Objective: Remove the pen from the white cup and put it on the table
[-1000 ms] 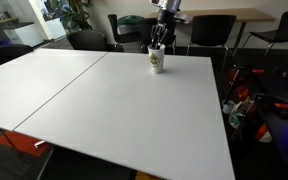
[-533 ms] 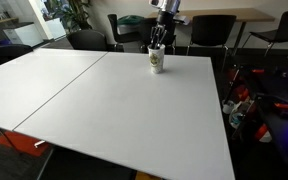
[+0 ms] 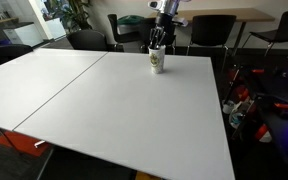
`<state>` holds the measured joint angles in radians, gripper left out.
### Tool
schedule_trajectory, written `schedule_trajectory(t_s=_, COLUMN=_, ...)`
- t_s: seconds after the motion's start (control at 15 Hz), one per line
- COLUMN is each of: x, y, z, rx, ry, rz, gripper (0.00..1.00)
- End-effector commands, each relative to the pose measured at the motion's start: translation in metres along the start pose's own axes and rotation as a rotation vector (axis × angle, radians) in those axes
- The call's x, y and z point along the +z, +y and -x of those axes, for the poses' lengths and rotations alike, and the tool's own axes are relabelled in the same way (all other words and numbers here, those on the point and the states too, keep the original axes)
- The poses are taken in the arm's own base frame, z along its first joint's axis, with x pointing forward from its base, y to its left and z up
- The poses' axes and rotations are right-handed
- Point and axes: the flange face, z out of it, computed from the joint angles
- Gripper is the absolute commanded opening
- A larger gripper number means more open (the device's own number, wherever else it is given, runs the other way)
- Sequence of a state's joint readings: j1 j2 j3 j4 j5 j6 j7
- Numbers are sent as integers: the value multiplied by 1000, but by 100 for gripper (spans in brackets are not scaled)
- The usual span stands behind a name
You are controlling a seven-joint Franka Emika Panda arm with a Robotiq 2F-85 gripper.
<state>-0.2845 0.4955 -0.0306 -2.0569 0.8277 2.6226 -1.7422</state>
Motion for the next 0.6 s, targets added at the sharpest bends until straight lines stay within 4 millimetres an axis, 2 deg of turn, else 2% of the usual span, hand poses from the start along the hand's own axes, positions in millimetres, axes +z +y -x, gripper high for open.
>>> schedule_trajectory(t_s=0.0, x=1, y=4, z=-5, rx=-3, ry=12, rz=-29, gripper=31)
schedule_trajectory(t_s=0.07, x=2, y=4, z=-5, rx=-4, ry=14, rz=-32, gripper=22)
schedule_trajectory(t_s=0.13, x=2, y=4, z=-5, rx=-5, ry=15, rz=-35, gripper=18)
schedule_trajectory(t_s=0.2, x=3, y=3, z=-5, rx=-6, ry=17, rz=-38, gripper=18)
schedule_trajectory(t_s=0.27, x=3, y=3, z=-4, rx=-5, ry=19, rz=-41, gripper=22)
schedule_trajectory(t_s=0.33, x=3, y=3, z=-4, rx=-6, ry=20, rz=-42, gripper=21)
schedule_trajectory(t_s=0.47, x=3, y=2, z=-3, rx=-5, ry=19, rz=-41, gripper=6)
schedule_trajectory(t_s=0.53, x=2, y=1, z=-3, rx=-5, ry=17, rz=-38, gripper=6)
